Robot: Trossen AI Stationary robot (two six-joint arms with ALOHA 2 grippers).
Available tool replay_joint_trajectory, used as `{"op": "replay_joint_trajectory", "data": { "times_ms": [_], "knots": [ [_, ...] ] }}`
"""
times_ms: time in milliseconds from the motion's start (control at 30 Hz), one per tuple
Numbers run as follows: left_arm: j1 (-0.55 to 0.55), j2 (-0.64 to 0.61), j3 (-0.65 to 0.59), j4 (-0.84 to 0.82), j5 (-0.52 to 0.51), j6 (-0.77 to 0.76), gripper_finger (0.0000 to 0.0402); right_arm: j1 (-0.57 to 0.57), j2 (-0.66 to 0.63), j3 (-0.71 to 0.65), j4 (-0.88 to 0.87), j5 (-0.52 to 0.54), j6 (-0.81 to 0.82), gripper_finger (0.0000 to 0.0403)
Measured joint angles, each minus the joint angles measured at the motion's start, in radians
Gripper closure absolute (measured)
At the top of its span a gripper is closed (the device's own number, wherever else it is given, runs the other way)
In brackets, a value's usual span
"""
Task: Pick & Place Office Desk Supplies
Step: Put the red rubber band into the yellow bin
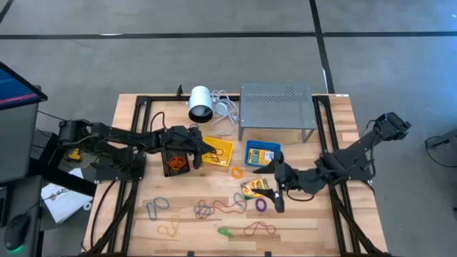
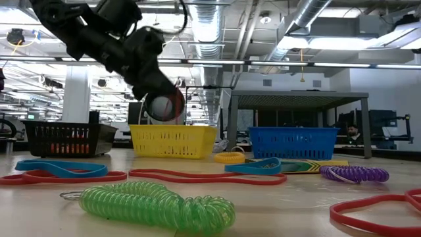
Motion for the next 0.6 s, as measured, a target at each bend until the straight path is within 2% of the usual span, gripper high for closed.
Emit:
{"op": "replay_joint_trajectory", "data": {
  "times_ms": [167, 367, 467, 600],
  "knots": [
    [0.034, 0.000, 0.000, -0.053, 0.013, -0.084, 0.0400, 0.023, 0.000, 0.000, -0.004, 0.029, 0.001, 0.0123],
    [0.032, 0.000, 0.000, -0.057, 0.153, -0.106, 0.0378, 0.046, 0.000, 0.000, -0.013, 0.029, 0.034, 0.0123],
    [0.023, 0.000, 0.000, -0.057, 0.169, -0.104, 0.0351, 0.054, 0.000, 0.000, -0.019, 0.032, 0.034, 0.0123],
    [0.023, 0.000, 0.000, -0.057, 0.199, -0.098, 0.0292, 0.067, 0.000, 0.000, -0.029, 0.070, 0.034, 0.0123]
  ]
}}
